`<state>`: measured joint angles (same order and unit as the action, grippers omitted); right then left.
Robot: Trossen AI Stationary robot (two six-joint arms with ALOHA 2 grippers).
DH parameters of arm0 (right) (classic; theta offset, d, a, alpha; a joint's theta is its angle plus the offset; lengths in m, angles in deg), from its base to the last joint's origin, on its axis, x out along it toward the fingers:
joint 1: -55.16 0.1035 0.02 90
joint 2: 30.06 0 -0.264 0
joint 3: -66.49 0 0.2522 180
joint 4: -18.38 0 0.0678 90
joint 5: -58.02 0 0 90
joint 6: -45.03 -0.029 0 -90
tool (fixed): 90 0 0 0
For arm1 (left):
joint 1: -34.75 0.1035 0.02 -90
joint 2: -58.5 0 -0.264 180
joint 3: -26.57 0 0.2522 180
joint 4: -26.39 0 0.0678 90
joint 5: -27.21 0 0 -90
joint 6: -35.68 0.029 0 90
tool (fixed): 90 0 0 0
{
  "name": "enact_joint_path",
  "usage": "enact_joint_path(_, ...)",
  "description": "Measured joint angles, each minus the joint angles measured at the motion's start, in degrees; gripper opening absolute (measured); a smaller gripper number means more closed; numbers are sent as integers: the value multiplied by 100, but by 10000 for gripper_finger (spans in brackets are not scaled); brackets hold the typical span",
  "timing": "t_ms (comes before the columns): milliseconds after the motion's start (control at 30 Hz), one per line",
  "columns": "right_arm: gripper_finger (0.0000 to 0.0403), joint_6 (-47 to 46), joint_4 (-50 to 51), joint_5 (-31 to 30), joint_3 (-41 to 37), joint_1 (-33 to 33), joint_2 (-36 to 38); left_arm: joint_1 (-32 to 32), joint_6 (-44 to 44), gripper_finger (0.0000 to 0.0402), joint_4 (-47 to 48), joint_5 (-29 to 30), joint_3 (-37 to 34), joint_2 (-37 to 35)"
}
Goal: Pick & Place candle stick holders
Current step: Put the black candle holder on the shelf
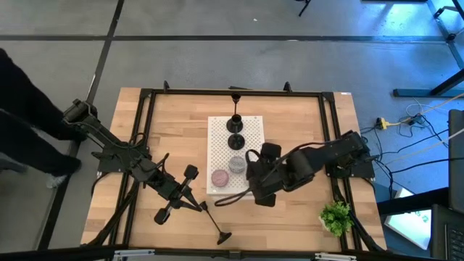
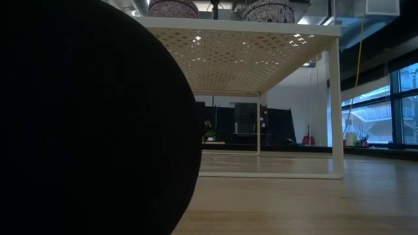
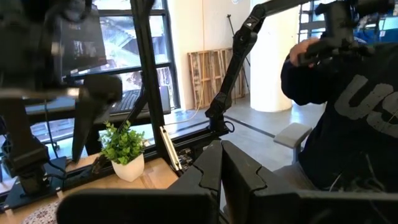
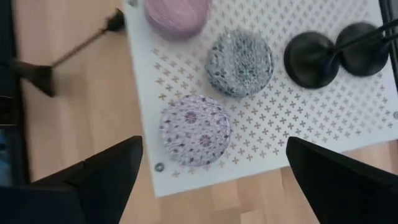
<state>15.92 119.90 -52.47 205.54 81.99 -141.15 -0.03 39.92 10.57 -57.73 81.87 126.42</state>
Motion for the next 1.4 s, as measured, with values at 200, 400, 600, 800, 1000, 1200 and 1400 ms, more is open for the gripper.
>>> enact_joint_path(200,400,-133,164,-30,845,500,129,0,-7,3,16,0,0,0)
enact_joint_path(400,400,61,-121,-1597,975,1756,334,1,-48,3,74,33,0,2)
enact_joint_path(600,400,-1009,-103,-2564,416,2478,332,1,-139,2,72,145,0,2)
enact_joint_path(800,400,-2154,-398,-2265,-680,2717,326,-1,-599,2,89,147,0,2)
enact_joint_path(1000,400,-2783,-785,-2644,-1629,2927,326,-423,-1167,2,305,1158,0,107)
enact_joint_path(1200,400,-3942,-975,-3717,-2482,3233,489,-1210,-2347,2,433,2270,10,756)
enact_joint_path(1400,400,-3429,-3166,-3447,-4109,3365,1436,-1742,-2669,2,738,2627,596,1413)
